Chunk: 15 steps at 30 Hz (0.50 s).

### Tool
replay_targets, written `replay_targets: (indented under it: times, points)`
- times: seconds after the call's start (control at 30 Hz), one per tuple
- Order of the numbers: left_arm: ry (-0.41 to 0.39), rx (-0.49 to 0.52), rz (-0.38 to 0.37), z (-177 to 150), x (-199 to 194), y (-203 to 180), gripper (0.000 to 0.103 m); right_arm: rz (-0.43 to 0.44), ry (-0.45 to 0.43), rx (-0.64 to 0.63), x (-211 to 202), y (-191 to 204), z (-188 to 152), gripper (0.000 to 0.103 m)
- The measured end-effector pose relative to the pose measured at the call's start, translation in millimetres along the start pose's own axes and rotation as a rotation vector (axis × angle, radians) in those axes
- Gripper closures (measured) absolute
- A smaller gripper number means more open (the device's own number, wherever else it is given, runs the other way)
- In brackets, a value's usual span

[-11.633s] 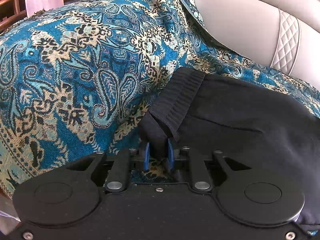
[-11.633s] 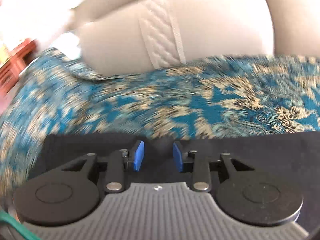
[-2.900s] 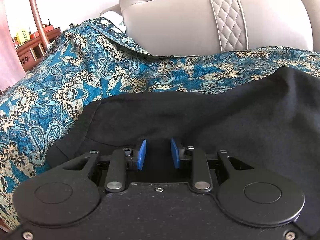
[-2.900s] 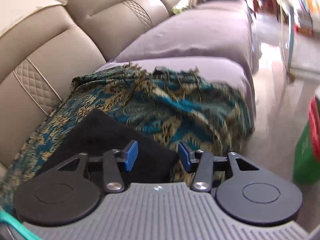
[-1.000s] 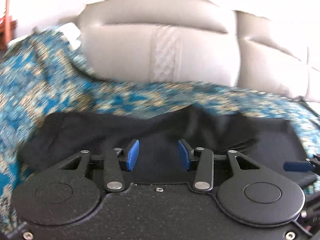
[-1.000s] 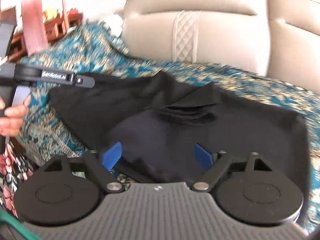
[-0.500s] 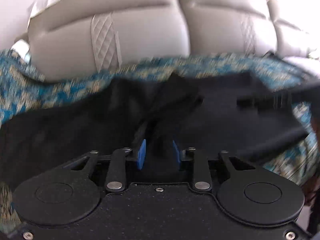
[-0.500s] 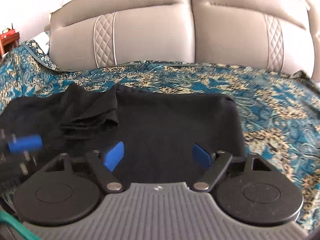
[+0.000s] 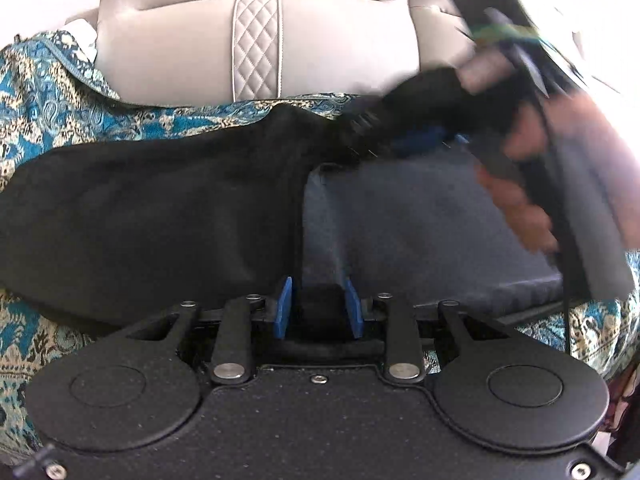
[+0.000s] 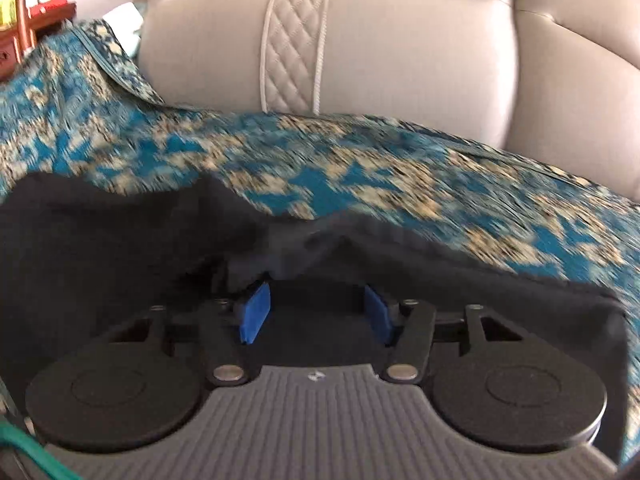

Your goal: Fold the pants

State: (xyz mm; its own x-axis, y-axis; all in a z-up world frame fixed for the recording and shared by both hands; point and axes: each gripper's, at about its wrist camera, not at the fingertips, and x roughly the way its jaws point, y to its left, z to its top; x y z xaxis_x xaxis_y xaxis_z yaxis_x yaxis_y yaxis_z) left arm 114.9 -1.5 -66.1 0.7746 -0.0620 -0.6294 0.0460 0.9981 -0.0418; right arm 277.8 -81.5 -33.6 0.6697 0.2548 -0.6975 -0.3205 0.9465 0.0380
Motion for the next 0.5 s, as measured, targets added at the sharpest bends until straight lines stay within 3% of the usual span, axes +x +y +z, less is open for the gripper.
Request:
replay_targets:
  times: [0.23,0.33,0.5]
  points:
    - [-0.006,-0.022,-0.014,-2,-5,6,0.073,0.102,-0.04,0.07,8,-2,33,0.033]
    - [0.014,-0.044,-0.027,0,-8,11,0.073,0.098,-0.019,0.097,7,-8,29,0.032]
    - [0.016,-0.093,-0.025,4,-22,27,0.071,0.062,-0.063,0.078,-24,-23,6,0.025]
